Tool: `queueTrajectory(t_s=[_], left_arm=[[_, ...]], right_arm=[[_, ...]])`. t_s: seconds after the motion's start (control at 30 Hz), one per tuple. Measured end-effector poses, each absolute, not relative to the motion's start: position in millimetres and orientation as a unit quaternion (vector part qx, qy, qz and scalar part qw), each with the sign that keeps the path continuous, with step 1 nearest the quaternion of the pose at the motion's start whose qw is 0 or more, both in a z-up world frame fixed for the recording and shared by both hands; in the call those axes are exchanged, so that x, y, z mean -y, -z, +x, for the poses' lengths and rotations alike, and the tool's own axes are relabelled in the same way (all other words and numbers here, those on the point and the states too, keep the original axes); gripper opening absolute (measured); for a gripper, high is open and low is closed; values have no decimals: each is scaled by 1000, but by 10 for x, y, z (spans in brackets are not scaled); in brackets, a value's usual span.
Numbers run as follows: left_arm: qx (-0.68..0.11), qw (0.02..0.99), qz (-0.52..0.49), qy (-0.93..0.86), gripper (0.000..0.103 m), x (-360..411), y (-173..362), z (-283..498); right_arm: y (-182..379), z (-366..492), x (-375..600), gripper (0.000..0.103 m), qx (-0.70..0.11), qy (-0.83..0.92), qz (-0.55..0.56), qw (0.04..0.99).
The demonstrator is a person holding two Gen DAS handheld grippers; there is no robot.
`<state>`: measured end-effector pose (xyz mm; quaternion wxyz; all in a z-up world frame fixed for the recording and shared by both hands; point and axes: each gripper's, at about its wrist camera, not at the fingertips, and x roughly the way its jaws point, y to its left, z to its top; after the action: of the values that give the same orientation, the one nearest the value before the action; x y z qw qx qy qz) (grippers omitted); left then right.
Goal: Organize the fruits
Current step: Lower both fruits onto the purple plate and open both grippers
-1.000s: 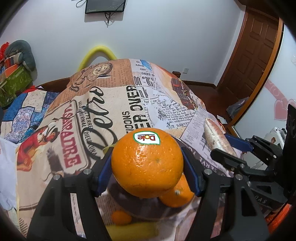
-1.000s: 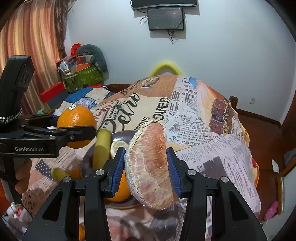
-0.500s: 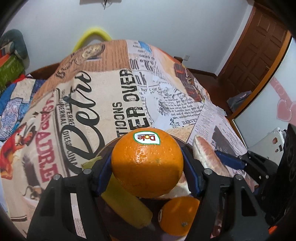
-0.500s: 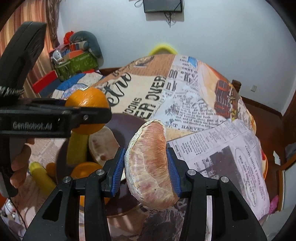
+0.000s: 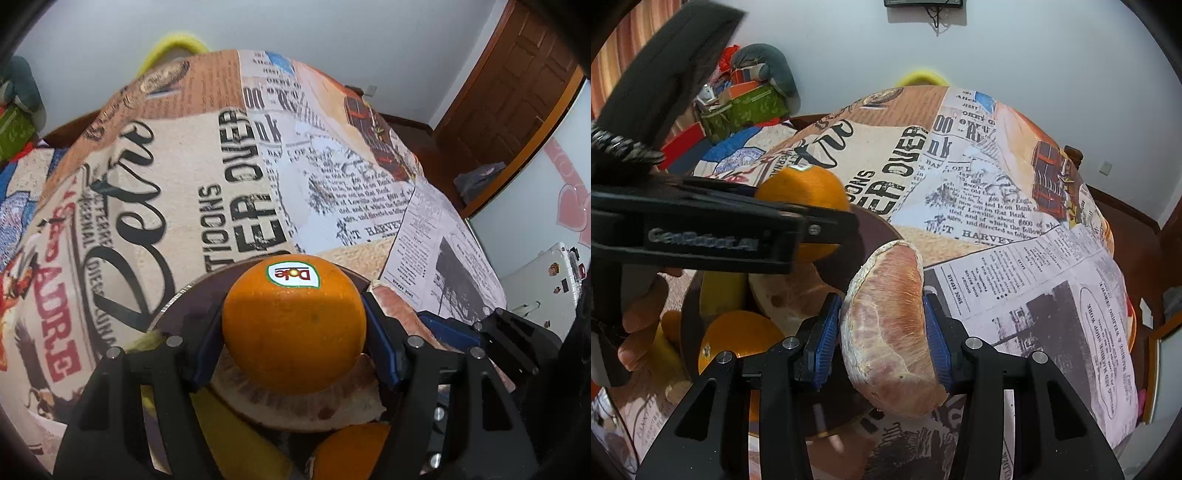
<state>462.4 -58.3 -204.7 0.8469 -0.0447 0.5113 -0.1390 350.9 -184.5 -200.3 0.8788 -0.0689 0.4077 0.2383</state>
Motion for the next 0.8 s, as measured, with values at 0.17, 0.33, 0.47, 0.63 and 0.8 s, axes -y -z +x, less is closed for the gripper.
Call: queueTrajectory(t_s=[0.17, 0.33, 0.47, 0.63, 0.8], left_arm=[[-510, 849, -33, 134, 68, 632, 2075, 4634], [-511, 847, -57, 134, 69, 573, 2050, 4636], [-499, 852, -88, 134, 69, 454, 1951, 4570], [-482, 862, -91, 125, 69, 346, 1788, 4427], [-458, 880, -64, 107, 69, 235, 1575, 4175]], right_arm=[[2008, 3502, 1849, 43, -407, -242, -72, 878], [2012, 3491, 1859, 43, -409, -240, -71, 878], [1962, 3431, 1886, 49, -404, -239, -65, 880], [1858, 3347, 1915, 52, -393, -232, -67, 887], [1713, 3196, 1961, 52, -382, -227, -62, 894]])
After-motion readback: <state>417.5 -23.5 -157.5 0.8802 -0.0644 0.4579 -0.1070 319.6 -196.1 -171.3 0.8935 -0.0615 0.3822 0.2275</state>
